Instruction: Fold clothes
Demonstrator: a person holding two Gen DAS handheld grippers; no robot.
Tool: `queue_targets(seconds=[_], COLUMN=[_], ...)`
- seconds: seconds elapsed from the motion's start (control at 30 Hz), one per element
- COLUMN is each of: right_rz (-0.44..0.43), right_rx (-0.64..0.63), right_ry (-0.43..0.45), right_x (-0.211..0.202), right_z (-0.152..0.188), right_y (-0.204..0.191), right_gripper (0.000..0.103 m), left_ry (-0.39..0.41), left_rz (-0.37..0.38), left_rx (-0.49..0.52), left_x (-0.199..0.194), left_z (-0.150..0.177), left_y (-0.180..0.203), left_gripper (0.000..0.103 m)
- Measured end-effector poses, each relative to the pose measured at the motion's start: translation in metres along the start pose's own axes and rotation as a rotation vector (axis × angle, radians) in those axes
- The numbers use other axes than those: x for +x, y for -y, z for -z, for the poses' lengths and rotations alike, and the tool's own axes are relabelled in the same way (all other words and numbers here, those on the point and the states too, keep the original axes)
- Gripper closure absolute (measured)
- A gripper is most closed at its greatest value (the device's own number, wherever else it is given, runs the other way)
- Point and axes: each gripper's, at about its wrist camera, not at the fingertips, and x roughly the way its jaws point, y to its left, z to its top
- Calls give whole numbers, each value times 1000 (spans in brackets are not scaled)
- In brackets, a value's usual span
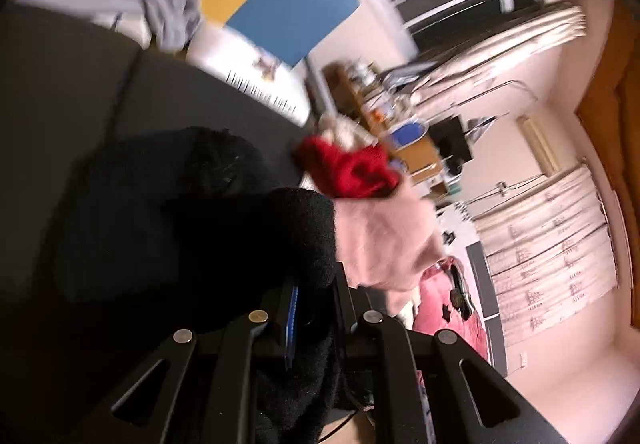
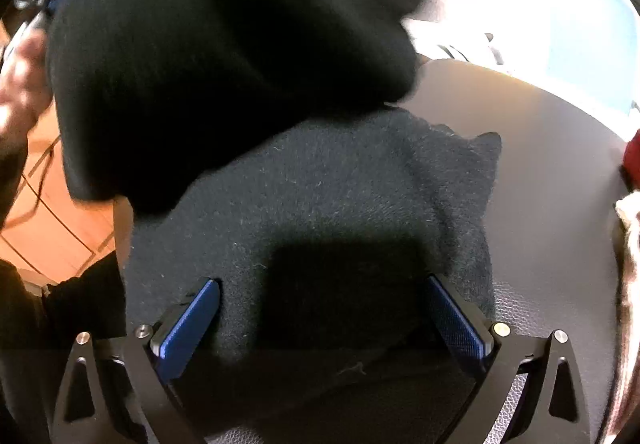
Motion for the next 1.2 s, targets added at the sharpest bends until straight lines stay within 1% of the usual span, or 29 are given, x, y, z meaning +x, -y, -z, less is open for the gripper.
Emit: queue_targets(seconds=[0.07, 0.17, 0.27, 0.3, 0.33, 0.37, 0.43, 0.47, 0.5, 0.53, 0.6, 0.63, 0.67, 0.73, 0.8, 0.87, 0.93, 0.97, 1.0, 1.07, 1.13, 1.2], right_rz=[-5, -11, -21, -24, -27, -29, -29, -29, -25, -15, 16, 32, 50, 66, 59, 24, -12, -43, -102, -239, -277, -300], right_rx=[3, 9, 20, 24, 27, 28, 29, 29, 31, 33, 46, 56, 58, 71, 115, 146, 176, 184, 179, 164, 140, 147], right_ry=[6, 14, 23, 25, 28, 28, 29, 30, 32, 36, 37, 26, 20, 2, -25, -8, 8, 21, 38, 30, 8, 10], right_x=[-1, -2, -4, -5, -5, -6, -10, -11, -12, -11, -11, -14, -20, -33, -50, -71, -91, -100, -103, -97, -84, -67], right_z=[0, 2, 4, 5, 6, 6, 7, 8, 8, 7, 6, 9, 16, 29, 43, 51, 59, 60, 54, 39, 28, 18], right_y=[0, 2, 5, 6, 7, 9, 18, 21, 21, 18, 12, 11, 9, 7, 4, -9, -23, -32, -45, -68, -82, -87], right_gripper=[0, 0, 0, 0, 0, 0, 0, 0, 0, 0, 0, 0, 0, 0, 0, 0, 0, 0, 0, 0, 0, 0], left_ry=[-18, -52, -125, -141, -157, -175, -215, -231, -237, -229, -192, -164, -119, -26, 51, 114, 143, 154, 158, 144, 137, 139], left_rz=[-32, -55, -55, -47, -39, -18, 53, 88, 103, 99, 163, 178, 160, 76, -16, -100, -144, -163, -173, -162, -149, -116], left_rx=[-21, -92, -197, -212, -228, -239, -250, -245, -226, -198, -154, -145, -123, -64, -43, -58, -58, -55, -49, -13, 36, 87], left_x=[21, 46, 64, 65, 66, 65, 58, 53, 47, 38, 12, -3, -22, -55, -84, -109, -122, -127, -131, -123, -117, -107], left_z=[6, 16, 26, 29, 32, 33, 36, 36, 35, 32, 23, 17, 11, 0, -3, 2, 15, 22, 28, 43, 51, 55], left_y=[-8, -26, -38, -36, -34, -30, -17, -9, 0, 6, 13, 10, 5, -10, -34, -65, -87, -97, -106, -117, -118, -111], left_gripper=[90, 90, 88, 87, 82, 81, 80, 78, 79, 78, 77, 75, 75, 75, 75, 75, 75, 75, 75, 75, 75, 75])
